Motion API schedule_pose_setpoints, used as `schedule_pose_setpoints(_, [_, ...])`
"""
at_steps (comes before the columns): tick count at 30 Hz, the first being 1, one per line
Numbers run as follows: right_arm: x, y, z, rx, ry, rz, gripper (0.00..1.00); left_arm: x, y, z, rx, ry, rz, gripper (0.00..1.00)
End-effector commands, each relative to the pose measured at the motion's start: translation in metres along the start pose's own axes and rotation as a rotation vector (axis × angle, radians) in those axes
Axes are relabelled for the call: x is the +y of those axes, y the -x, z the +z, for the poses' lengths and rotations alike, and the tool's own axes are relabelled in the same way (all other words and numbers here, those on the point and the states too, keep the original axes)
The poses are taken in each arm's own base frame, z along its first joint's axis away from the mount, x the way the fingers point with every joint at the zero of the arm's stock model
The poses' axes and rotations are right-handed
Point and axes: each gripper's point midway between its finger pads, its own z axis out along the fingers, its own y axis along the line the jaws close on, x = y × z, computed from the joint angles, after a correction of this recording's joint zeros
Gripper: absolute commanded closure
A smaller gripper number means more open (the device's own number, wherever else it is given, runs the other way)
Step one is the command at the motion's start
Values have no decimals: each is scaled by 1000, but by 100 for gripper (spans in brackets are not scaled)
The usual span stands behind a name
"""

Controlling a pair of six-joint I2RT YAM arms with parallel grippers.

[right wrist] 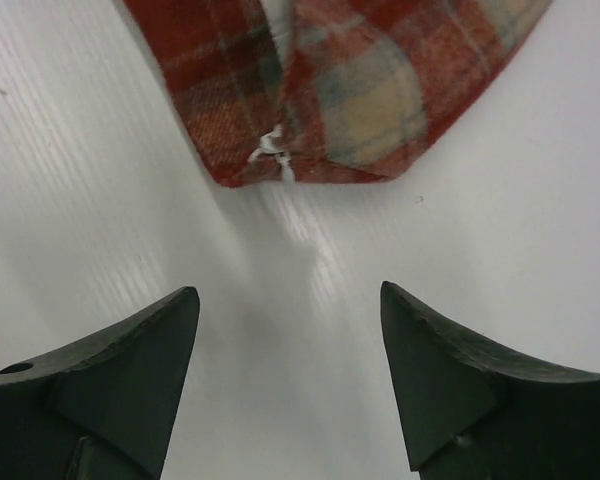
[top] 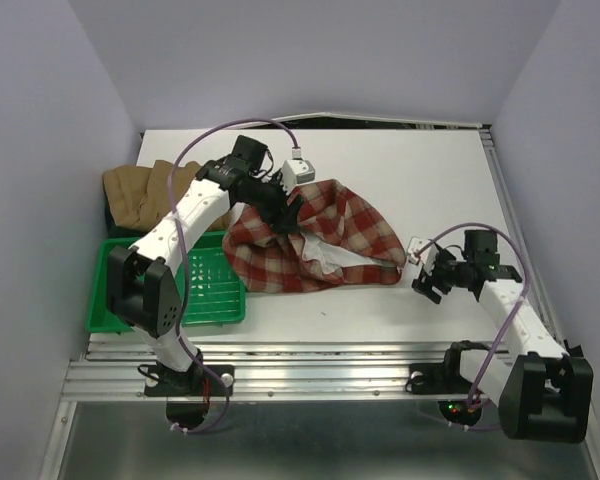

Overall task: Fold and stack the skirts
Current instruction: Move the skirt to the center of the board, then flatten the skirt out

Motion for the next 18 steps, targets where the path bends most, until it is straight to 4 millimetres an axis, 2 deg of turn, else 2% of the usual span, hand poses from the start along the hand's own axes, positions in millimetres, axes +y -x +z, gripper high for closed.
schedule_pose_setpoints(1, [-21, 24, 10, -103, -142, -319, 24, -2, -37, -9, 48, -59, 19, 29])
schedule_pose_setpoints(4, [-20, 43, 23, -146, -137, -439, 25, -4, -49, -12, 38, -81, -17, 31])
schedule_pose_setpoints(8, [-30, 61, 36, -176, -142, -520, 23, -5, -49, -15, 0, -48, -12, 31])
schedule_pose_setpoints(13, [-33, 52, 49, -144, -120, -577, 22, -7, -57, -14, 15, -42, -31, 30])
schedule_pose_setpoints(18, [-29, 55, 56, -165, -97, -667, 23, 2, -57, -13, 9, -8, -38, 31])
